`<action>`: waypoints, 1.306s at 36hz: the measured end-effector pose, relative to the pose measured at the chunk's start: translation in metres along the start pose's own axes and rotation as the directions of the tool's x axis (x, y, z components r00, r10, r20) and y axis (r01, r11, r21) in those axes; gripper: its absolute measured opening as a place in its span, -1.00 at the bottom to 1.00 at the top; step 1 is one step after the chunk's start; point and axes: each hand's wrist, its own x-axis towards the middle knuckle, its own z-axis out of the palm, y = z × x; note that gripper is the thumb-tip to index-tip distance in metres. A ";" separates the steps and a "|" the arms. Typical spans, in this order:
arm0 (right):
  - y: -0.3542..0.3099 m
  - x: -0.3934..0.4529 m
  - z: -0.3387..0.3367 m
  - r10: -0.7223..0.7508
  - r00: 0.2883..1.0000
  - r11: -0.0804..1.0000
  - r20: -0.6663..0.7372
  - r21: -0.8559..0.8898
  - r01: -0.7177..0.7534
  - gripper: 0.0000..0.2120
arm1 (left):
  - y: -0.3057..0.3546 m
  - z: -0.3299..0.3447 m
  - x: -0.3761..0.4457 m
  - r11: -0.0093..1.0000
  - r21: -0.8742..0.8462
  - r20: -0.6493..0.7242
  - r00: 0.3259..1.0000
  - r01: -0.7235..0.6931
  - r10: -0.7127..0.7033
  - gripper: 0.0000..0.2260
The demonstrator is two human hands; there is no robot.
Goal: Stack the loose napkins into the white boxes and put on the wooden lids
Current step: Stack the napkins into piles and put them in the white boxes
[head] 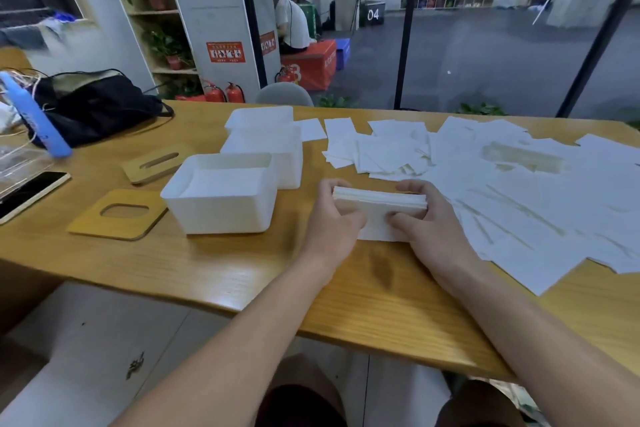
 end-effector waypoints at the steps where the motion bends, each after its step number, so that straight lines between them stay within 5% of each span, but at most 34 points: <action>1: 0.000 -0.001 0.001 0.004 1.000 1.000 -0.001 -0.004 -0.004 -0.59 | -0.001 0.000 0.000 1.000 -0.029 -0.026 1.000 -0.001 0.000 -0.64; 21: -0.001 -0.004 -0.003 0.037 0.996 0.999 0.084 -0.013 -0.036 -0.56 | -0.002 -0.008 -0.003 0.999 0.032 0.013 1.000 -0.012 0.012 -0.40; 27: -0.005 -0.005 -0.018 -0.021 0.999 0.994 0.035 -0.108 0.024 -0.74 | 0.004 -0.020 -0.003 0.983 0.160 0.034 0.996 -0.088 0.084 -0.49; 35: -0.044 -0.008 -0.013 -0.083 0.993 0.996 0.086 0.036 0.080 -0.73 | 0.053 -0.075 -0.024 0.915 0.279 0.126 0.955 -0.292 0.267 -0.49; 41: -0.069 -0.008 0.028 -0.118 0.982 0.993 0.145 0.021 0.116 -0.62 | 0.076 -0.139 -0.026 0.924 0.288 0.057 0.968 -0.250 0.244 -0.61; 47: -0.094 0.011 0.092 -0.157 0.971 0.985 0.179 -0.046 0.168 -0.74 | 0.077 -0.203 -0.007 0.826 0.511 -0.030 0.955 -0.240 0.296 -0.73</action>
